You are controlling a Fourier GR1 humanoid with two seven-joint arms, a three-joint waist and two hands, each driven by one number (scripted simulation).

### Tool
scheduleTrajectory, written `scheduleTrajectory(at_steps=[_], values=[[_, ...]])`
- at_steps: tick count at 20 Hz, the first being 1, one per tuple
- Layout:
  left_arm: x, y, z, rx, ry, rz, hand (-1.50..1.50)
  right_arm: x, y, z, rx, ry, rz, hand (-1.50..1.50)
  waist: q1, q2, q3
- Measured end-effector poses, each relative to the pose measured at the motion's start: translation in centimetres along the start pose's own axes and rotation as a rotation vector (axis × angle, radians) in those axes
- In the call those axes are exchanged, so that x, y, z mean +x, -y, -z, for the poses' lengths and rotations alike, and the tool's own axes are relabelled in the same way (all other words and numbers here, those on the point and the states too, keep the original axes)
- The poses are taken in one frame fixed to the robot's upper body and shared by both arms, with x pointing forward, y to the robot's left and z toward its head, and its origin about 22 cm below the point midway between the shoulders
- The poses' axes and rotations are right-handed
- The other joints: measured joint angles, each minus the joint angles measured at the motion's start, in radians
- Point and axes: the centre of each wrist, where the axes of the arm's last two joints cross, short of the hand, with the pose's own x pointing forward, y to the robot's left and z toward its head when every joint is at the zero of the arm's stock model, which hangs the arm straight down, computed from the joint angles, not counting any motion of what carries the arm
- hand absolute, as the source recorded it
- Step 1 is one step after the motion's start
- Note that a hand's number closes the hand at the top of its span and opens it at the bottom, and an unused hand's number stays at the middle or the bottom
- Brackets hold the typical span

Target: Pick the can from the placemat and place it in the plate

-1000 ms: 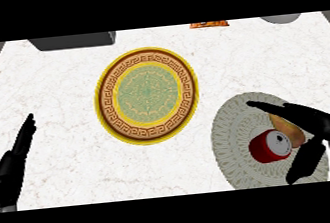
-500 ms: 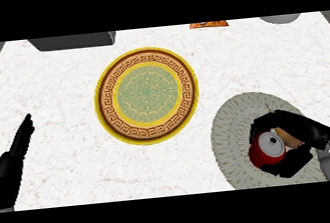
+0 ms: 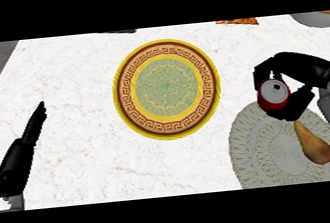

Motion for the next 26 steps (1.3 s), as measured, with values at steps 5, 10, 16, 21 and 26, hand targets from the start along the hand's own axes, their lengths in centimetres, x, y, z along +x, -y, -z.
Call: scheduleTrajectory(at_steps=[5,10,16,21,26], values=[[0.7,0.6,1.0,-0.017,0.026,0.000,0.00,-0.5,3.7,0.5,-0.145,0.012,-0.120,1.50,0.025,0.014,0.002],[0.7,1.0,1.1,-0.023,0.027,0.000,0.00,-1.4,6.4,0.9,-0.326,0.080,-0.157,1.50,0.027,0.013,0.003],[0.7,1.0,1.4,-0.014,0.008,-0.002,0.00,-1.7,9.4,1.2,-0.538,0.281,-0.158,1.50,0.005,0.003,0.002],[0.3,0.7,1.2,0.003,-0.012,0.007,0.00,-0.8,11.4,2.2,-0.563,0.529,-0.094,1.50,-0.020,-0.009,-0.001],[-0.3,0.7,0.8,0.017,-0.038,0.005,0.00,1.3,12.4,4.4,-0.512,0.671,-0.053,1.50,-0.046,-0.020,-0.003]])
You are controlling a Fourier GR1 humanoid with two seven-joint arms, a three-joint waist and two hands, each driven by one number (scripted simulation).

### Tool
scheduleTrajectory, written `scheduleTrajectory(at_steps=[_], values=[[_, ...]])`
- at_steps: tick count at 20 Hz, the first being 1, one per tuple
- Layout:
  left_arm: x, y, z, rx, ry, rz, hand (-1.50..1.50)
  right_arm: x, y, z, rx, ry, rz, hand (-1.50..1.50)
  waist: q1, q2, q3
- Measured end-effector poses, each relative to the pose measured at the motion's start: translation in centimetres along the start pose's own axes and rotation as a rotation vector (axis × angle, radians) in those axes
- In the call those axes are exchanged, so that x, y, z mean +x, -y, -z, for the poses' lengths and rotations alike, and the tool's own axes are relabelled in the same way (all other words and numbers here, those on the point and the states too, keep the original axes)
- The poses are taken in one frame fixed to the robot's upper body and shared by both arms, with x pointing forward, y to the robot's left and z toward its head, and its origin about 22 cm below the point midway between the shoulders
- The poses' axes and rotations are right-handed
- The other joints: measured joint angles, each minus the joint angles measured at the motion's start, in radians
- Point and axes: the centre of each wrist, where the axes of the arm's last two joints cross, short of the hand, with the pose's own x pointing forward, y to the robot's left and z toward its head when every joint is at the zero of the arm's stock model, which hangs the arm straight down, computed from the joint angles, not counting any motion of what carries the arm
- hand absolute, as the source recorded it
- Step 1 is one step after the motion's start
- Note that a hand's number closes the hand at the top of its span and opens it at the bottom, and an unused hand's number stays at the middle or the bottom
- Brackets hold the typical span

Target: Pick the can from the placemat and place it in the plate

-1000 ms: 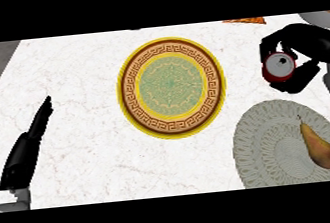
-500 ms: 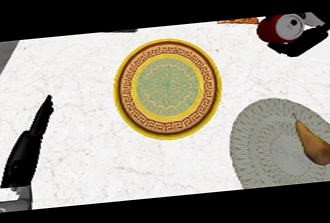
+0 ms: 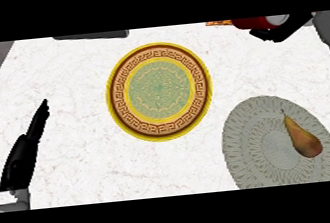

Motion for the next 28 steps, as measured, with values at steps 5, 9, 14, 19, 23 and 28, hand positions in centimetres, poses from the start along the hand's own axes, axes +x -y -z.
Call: scheduleTrajectory(at_steps=[5,9,14,19,23,28], values=[[-0.7,-0.4,-1.0,0.025,-0.026,-0.001,0.00,1.7,-1.9,4.8,0.032,0.067,0.069,1.50,-0.024,-0.011,-0.001],[-1.3,-1.4,-1.4,0.038,-0.036,0.002,0.00,3.6,-4.3,8.2,0.080,0.101,0.133,1.50,-0.045,-0.018,-0.002],[-1.3,-1.1,-1.9,0.047,-0.045,0.004,0.00,5.9,-7.5,11.7,0.168,0.099,0.179,1.50,-0.053,-0.021,-0.002],[-1.5,-0.9,-1.9,0.055,-0.051,0.004,0.00,8.0,-11.9,13.7,0.283,0.090,0.174,1.50,-0.061,-0.022,-0.002],[-1.3,-1.1,-1.6,0.043,-0.043,0.004,0.00,8.8,-15.5,14.3,0.343,0.076,0.159,1.50,-0.054,-0.020,-0.002],[-1.3,-1.2,-1.3,0.029,-0.036,0.002,0.00,8.9,-18.7,13.6,0.407,0.023,0.221,1.50,-0.038,-0.018,-0.003]])
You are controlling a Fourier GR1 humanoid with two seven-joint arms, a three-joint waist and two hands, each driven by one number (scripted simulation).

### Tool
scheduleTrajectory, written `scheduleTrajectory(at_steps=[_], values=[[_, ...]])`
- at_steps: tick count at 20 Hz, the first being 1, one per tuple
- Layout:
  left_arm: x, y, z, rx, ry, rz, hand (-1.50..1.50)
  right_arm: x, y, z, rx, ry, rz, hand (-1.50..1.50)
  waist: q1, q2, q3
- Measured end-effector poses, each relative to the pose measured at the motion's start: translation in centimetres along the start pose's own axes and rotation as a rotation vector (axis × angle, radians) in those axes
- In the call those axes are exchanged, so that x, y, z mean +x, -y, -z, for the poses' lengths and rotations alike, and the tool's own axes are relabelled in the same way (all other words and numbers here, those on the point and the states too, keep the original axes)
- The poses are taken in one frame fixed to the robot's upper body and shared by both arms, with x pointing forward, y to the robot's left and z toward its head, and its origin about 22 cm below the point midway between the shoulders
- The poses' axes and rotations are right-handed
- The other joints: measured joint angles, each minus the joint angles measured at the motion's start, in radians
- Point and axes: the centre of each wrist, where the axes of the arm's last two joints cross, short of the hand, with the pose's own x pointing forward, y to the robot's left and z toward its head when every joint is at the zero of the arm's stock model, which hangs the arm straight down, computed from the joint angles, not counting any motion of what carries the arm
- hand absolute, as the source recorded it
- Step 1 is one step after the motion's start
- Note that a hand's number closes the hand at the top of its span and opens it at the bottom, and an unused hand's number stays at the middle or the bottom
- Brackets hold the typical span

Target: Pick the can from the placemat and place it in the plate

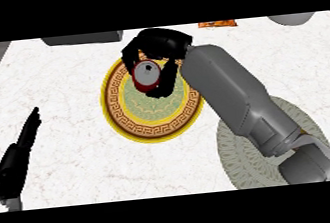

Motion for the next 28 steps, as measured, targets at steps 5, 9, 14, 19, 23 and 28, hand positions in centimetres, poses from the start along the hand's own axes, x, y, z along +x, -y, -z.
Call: scheduleTrajectory(at_steps=[5,9,14,19,23,28], values=[[0.2,0.4,0.0,-0.012,0.003,0.000,0.00,-1.3,-2.7,-0.5,-0.016,-0.123,0.076,-1.50,0.011,0.001,0.000],[0.1,0.7,0.2,-0.014,0.003,-0.002,0.00,-1.6,-3.4,-0.5,-0.044,-0.139,0.116,-1.50,0.019,0.005,0.000],[0.2,0.8,0.1,-0.014,0.008,0.002,0.00,-1.6,-3.1,-0.7,-0.170,-0.106,0.261,-1.50,0.019,0.005,0.001],[0.1,0.3,-0.4,-0.005,0.006,0.009,0.00,-2.3,-1.4,-1.3,-0.333,-0.144,0.392,-1.50,0.006,0.005,0.001],[0.3,0.7,0.1,0.002,0.009,0.007,0.00,-3.4,1.2,-3.1,-0.423,-0.163,0.510,-1.50,0.006,0.011,0.001],[0.2,0.8,-0.1,-0.011,0.023,0.003,0.00,-6.2,3.8,-7.9,-0.505,-0.126,0.618,-1.50,0.020,0.021,0.001]])
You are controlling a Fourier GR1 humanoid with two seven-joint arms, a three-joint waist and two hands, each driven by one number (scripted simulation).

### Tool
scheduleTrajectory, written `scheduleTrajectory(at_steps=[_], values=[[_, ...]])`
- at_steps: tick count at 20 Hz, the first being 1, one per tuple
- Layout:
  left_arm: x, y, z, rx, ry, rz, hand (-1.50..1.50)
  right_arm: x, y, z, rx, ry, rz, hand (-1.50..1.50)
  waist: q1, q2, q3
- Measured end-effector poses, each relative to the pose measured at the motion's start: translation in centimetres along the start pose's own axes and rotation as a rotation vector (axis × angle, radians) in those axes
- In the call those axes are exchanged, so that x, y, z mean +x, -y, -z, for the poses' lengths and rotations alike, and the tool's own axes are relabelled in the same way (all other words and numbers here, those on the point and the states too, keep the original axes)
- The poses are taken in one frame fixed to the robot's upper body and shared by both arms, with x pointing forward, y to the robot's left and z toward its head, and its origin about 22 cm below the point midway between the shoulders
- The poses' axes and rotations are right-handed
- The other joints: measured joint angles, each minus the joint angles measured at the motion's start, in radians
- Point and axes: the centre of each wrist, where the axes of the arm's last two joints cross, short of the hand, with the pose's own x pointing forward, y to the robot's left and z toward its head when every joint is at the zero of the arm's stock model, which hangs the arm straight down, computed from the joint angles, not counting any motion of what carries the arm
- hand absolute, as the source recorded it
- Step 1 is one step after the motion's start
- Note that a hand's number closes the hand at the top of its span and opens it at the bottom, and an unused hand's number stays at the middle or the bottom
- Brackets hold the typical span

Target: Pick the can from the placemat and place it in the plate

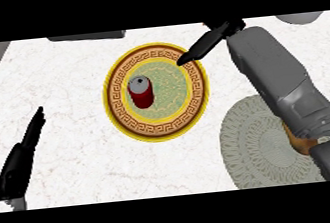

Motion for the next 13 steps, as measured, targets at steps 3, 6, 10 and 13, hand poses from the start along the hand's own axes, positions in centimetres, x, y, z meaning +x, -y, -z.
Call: scheduleTrajectory(at_steps=[3,6,10,13], values=[[0.4,0.1,0.3,0.000,0.012,-0.002,0.00,-0.3,3.1,-1.9,-0.023,0.037,0.028,-1.50,0.009,0.006,0.001],[0.9,0.0,0.9,-0.008,0.026,-0.001,0.00,-0.3,5.4,-3.3,-0.027,0.073,0.026,-1.50,0.020,0.013,0.002],[1.2,0.3,1.3,-0.013,0.036,-0.006,0.00,0.0,7.7,-4.8,-0.039,0.090,-0.003,-1.50,0.032,0.018,0.002],[1.4,0.4,1.5,-0.021,0.045,-0.009,0.00,0.1,9.0,-5.9,-0.061,0.083,-0.018,-1.50,0.043,0.024,0.003]])
